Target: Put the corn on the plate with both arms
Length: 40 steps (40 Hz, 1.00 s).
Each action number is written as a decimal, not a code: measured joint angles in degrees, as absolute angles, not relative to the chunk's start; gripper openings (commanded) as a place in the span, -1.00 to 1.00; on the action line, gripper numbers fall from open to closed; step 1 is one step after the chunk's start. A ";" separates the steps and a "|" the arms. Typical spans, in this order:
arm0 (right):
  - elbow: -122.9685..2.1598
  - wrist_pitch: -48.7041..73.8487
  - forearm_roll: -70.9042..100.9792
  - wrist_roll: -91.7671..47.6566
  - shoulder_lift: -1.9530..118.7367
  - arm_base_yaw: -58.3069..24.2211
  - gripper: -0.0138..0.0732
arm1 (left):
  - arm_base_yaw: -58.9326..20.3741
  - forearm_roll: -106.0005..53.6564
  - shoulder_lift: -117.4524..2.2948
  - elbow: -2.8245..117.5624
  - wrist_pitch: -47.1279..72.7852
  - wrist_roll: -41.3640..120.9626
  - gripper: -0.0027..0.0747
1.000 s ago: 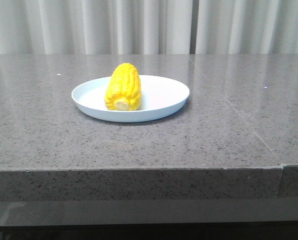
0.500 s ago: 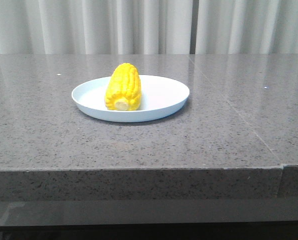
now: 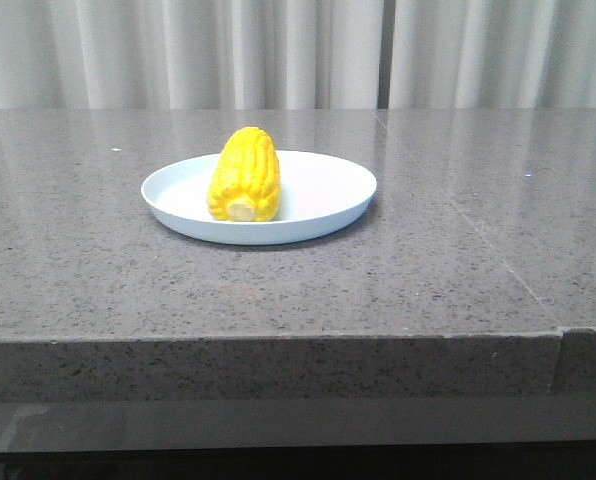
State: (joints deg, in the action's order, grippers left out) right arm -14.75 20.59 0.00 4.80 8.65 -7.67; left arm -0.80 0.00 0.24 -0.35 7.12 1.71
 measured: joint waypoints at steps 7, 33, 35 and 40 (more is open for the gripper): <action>-6.55 15.36 0.00 4.80 3.71 -3.64 -0.89 | -0.80 0.00 0.24 -0.35 7.12 1.71 -0.98; 1.51 14.84 0.00 4.80 -0.58 -1.52 -0.89 | -0.80 0.00 0.24 -0.35 7.03 1.71 -0.98; 1.51 14.84 0.00 4.80 -0.58 -1.52 -0.89 | -0.80 0.00 0.24 -0.35 7.03 1.71 -0.98; 1.51 14.84 0.00 4.80 -0.58 -1.52 -0.89 | -0.80 0.00 0.24 -0.35 7.03 1.71 -0.98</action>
